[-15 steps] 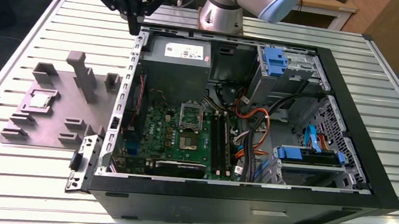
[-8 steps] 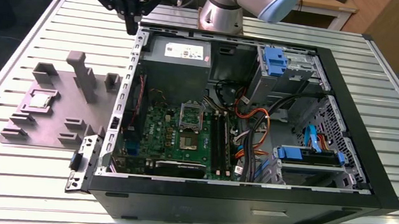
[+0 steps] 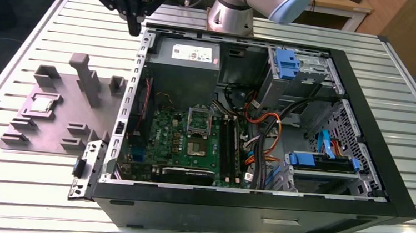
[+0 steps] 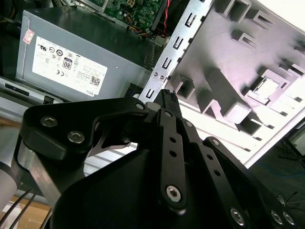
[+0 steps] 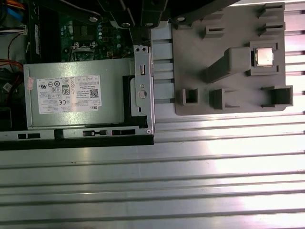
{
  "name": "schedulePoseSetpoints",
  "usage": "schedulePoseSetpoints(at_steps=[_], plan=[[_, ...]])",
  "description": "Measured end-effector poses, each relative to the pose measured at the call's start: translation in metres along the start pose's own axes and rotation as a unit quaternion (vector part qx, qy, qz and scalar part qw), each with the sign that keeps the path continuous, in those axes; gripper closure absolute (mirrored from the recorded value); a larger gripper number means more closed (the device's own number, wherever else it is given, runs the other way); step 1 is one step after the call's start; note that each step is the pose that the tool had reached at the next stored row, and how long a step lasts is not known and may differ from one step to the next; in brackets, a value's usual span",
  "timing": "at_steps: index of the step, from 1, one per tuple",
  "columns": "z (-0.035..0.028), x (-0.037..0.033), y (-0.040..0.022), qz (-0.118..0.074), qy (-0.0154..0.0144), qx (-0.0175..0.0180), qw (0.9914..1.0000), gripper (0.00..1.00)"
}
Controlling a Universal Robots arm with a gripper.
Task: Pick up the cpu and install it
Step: 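Reach for the cpu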
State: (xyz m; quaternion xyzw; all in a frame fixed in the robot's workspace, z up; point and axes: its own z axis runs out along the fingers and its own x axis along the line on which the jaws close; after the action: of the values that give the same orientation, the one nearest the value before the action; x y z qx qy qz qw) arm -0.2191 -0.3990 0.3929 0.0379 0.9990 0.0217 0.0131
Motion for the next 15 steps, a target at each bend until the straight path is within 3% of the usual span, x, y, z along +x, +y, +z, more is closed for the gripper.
schedulePoseSetpoints(at_steps=[15], plan=[[-0.0001,0.0052,-0.0009,0.0,0.0,0.0,1.0,0.89]])
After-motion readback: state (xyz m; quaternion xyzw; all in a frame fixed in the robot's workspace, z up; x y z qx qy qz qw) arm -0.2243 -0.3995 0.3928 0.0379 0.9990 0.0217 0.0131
